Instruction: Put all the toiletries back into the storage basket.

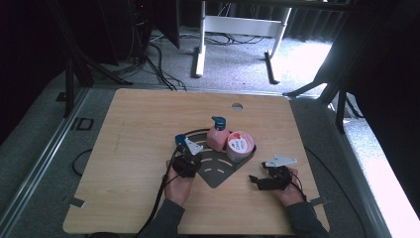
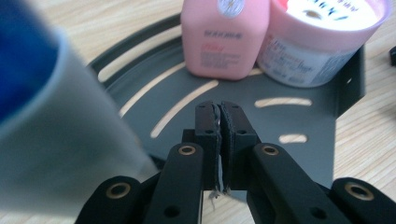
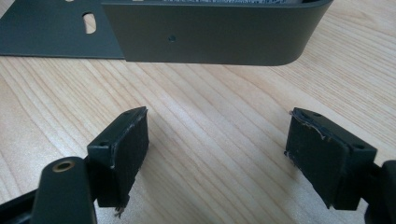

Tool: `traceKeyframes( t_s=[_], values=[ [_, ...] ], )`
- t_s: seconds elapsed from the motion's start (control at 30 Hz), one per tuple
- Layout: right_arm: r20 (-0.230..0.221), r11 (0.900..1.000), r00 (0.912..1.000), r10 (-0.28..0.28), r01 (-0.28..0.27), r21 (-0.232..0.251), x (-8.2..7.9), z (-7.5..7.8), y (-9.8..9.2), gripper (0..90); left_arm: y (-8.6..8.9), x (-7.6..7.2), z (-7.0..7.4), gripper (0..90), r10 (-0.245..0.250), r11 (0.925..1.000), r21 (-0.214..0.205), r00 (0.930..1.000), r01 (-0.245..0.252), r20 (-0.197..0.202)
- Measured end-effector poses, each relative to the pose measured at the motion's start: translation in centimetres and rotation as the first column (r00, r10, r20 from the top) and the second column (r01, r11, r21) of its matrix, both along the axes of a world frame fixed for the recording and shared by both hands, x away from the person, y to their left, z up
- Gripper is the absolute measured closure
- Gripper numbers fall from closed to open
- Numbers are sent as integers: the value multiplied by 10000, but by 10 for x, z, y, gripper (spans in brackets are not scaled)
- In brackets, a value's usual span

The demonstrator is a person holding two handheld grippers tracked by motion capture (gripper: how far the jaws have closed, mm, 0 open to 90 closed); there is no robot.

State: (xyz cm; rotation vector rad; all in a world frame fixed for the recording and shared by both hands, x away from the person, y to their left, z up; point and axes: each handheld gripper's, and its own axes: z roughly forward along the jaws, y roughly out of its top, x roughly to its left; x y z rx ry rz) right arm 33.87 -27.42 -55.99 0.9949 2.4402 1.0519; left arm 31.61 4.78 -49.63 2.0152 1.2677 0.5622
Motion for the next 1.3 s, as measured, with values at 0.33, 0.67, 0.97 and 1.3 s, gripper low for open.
traceKeyframes(
  t_s=[0.33, 0.67, 0.97, 1.3],
  values=[
    [2, 10000, 10000, 4, -4, -7, 0, 0, 0, 209, 14, -3, -7, 871, 296, 9996, 34, 9995, -296, -132],
    [-2, 10000, 10000, 3, -3, -7, 0, 0, 0, 209, 27, -11, -9, 866, 513, 9987, -19, 9985, -514, -202],
    [4, 10000, 10000, 5, -5, -5, 0, 0, 0, 209, 49, -14, -10, 859, 891, 9960, -23, 9957, -892, -255],
    [3, 10000, 10000, 4, -4, -4, 0, 0, 0, 209, 71, -21, -8, 787, 490, 9980, -367, 9974, -510, -523]
  ],
)
